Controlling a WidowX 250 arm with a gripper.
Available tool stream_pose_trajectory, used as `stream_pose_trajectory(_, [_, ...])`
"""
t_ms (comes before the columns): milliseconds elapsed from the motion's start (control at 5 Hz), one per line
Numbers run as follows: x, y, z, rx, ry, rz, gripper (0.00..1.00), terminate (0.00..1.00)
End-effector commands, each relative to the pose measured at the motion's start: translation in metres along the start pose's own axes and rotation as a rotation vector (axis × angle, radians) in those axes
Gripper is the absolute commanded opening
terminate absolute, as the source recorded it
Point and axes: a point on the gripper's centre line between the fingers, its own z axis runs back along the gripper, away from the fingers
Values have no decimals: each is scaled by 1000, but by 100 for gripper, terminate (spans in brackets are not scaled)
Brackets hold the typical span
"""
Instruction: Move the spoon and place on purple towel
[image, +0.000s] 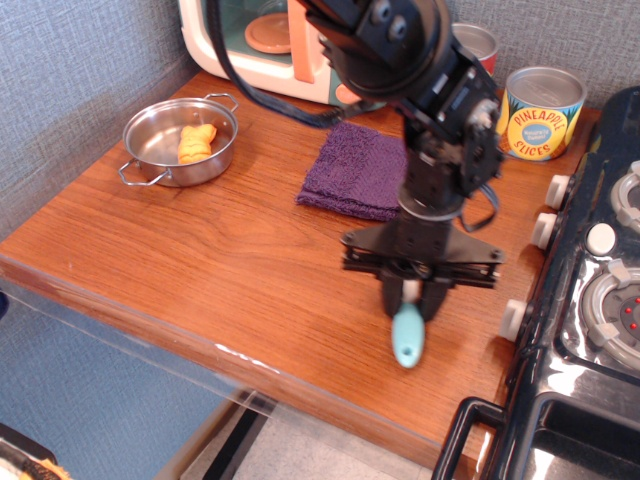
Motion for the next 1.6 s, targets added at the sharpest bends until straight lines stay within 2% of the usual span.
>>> stream_pose_trajectory(0, [67, -11, 83, -175, -169, -127, 0, 0])
stream_pose_trajectory(200, [94, -18, 100, -207, -185, -160, 0, 0])
stream_pose_trajectory(400, [133, -8, 75, -144, -144, -85, 0, 0])
stream_pose_trajectory(600, [146, 0, 53, -87, -95, -75, 0, 0])
stream_pose_trajectory(800, [140, 4, 43, -47, -51, -76, 0, 0])
stream_pose_trajectory(1200, [147, 24, 48, -7, -63, -9, 0, 0])
stream_pose_trajectory(1400, [153, 37, 46, 17, -49, 36, 0, 0])
